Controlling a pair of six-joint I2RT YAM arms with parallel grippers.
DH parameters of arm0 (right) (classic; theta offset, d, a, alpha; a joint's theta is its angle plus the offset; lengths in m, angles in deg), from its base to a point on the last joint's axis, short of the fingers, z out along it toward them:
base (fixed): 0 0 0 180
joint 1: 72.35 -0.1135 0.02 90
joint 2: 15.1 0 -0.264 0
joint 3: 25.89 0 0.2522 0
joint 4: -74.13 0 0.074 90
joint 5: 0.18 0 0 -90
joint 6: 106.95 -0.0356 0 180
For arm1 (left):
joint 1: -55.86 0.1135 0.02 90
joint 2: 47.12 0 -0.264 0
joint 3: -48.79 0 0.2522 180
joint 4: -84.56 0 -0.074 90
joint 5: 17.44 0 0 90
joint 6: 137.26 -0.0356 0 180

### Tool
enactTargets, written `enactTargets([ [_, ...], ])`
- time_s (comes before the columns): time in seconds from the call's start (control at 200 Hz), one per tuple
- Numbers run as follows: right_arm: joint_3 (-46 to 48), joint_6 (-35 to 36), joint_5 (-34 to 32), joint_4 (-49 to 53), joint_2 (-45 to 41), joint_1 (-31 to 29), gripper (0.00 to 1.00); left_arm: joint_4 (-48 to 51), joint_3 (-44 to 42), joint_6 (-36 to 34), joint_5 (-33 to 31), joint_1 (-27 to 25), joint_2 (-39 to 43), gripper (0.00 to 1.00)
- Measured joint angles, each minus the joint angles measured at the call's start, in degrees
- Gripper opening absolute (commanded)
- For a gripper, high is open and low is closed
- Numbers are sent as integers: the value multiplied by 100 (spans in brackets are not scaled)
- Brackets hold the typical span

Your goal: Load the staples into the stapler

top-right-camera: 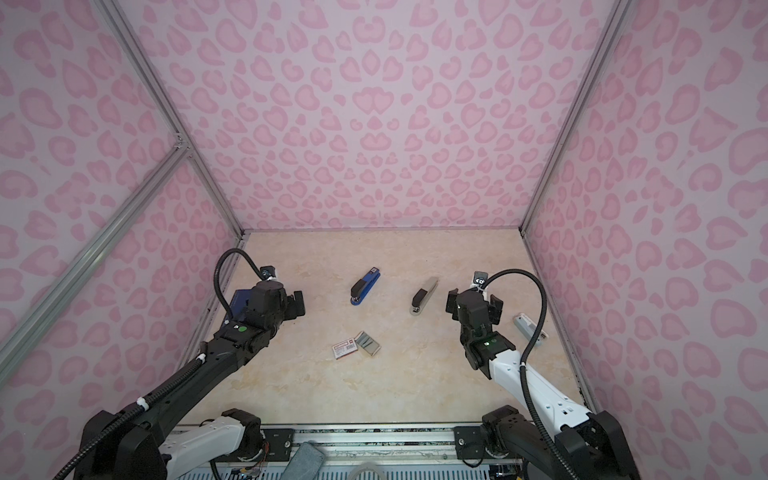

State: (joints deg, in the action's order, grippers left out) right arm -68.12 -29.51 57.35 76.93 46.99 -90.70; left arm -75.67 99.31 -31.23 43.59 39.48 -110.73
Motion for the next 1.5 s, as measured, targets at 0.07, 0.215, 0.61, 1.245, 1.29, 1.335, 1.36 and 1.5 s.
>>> enactTargets([
  [0.07, 74, 105, -317, -275, 227, 175, 99, -192, -166, -114, -208, 273, -107, 97],
  [0.215, 496, 356, -739, -1147, 721, 341, 99, -1016, -527, -118, -426, 776, -662, 99],
  [0.61, 1888, 1523, -35, -5875, 2706, 669, 99, -4553, -1320, -1261, -101, 903, -1987, 94],
  [1.245, 1060, 1062, 1602, -5080, 2780, 1530, 100, -6177, -1919, -1261, 1438, 1493, -2096, 97],
  [1.29, 1060, 1064, 1600, -5051, 2780, 1508, 100, -6177, -1915, -1261, 1438, 1493, -2098, 97],
  [1.335, 1060, 1064, 1593, -5042, 2780, 1469, 100, -6177, -1895, -1259, 1440, 1493, -2103, 97],
  [1.36, 1060, 1067, 1576, -5045, 2780, 1436, 100, -6177, -1880, -1259, 1440, 1493, -2107, 97],
  [1.5, 1130, 1158, 1427, -5112, 2800, 1272, 99, -6170, -1803, -1255, 1508, 1537, -2131, 97],
])
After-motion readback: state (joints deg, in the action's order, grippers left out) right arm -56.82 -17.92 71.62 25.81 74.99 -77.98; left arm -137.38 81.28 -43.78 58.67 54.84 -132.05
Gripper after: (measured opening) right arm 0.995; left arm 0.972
